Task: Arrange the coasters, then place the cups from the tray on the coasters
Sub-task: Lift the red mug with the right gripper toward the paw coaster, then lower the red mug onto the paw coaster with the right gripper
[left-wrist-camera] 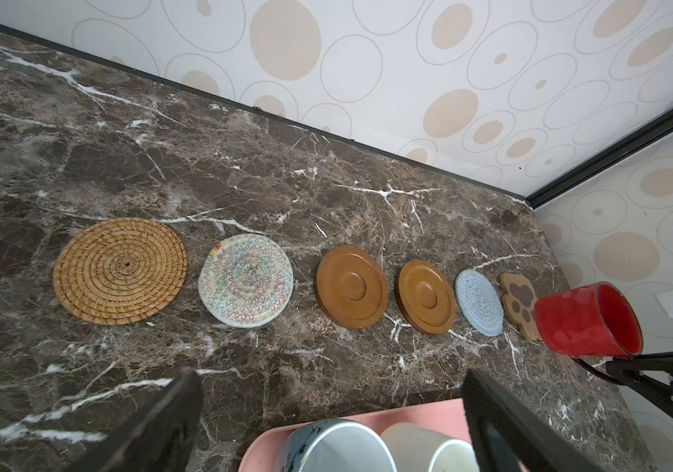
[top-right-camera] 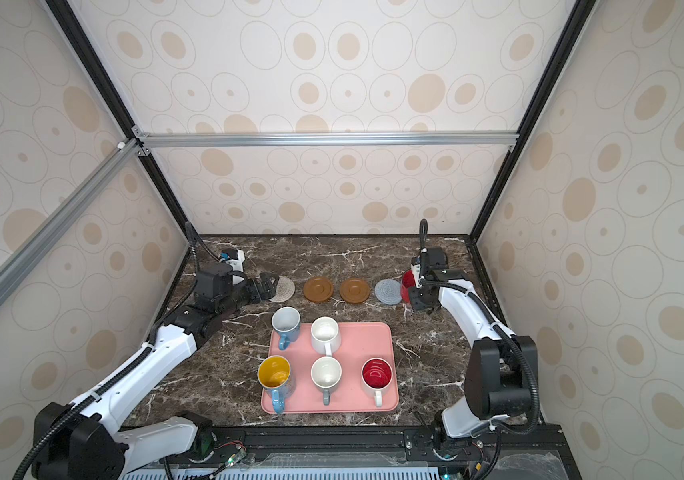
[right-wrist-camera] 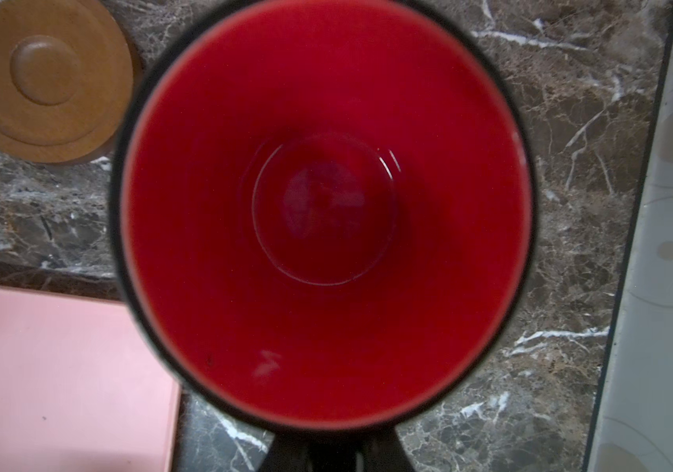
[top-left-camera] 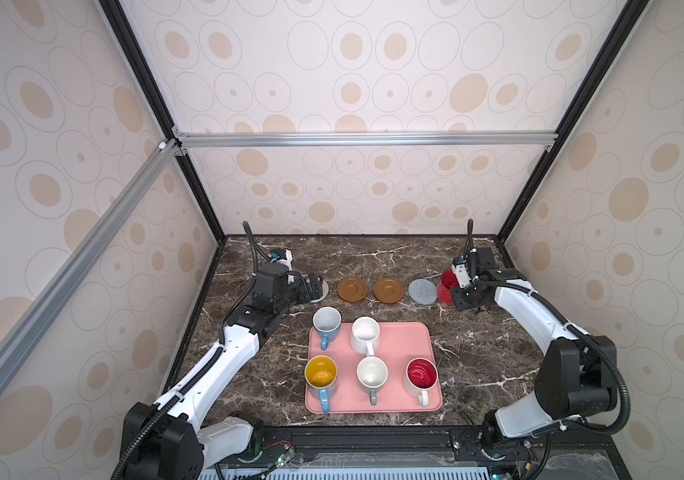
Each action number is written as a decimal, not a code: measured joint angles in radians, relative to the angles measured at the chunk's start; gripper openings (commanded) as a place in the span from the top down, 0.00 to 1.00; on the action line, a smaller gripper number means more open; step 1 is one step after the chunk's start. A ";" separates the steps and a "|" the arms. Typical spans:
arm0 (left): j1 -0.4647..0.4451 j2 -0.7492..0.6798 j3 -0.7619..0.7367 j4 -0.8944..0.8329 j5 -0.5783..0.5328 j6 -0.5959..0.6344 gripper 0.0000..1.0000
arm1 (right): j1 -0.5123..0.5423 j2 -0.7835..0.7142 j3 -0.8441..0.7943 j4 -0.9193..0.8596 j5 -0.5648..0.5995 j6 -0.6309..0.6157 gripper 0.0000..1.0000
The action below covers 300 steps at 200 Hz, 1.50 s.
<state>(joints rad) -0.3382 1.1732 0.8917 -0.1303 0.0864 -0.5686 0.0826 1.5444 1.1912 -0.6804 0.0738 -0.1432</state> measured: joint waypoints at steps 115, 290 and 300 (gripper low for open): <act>0.000 0.000 0.000 -0.001 0.000 0.000 0.00 | -0.064 0.117 0.089 0.010 -0.043 -0.140 0.87; 0.000 0.000 0.000 0.002 0.009 0.000 0.00 | -0.067 0.225 0.154 0.002 0.049 0.087 0.87; 0.000 0.000 0.000 0.002 0.009 0.000 0.00 | -0.067 0.229 0.154 0.002 0.058 0.089 0.87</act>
<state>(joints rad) -0.3382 1.1728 0.8917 -0.1287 0.0952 -0.5682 0.0154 1.7737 1.3449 -0.6781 0.1318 -0.0544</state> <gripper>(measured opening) 0.998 0.168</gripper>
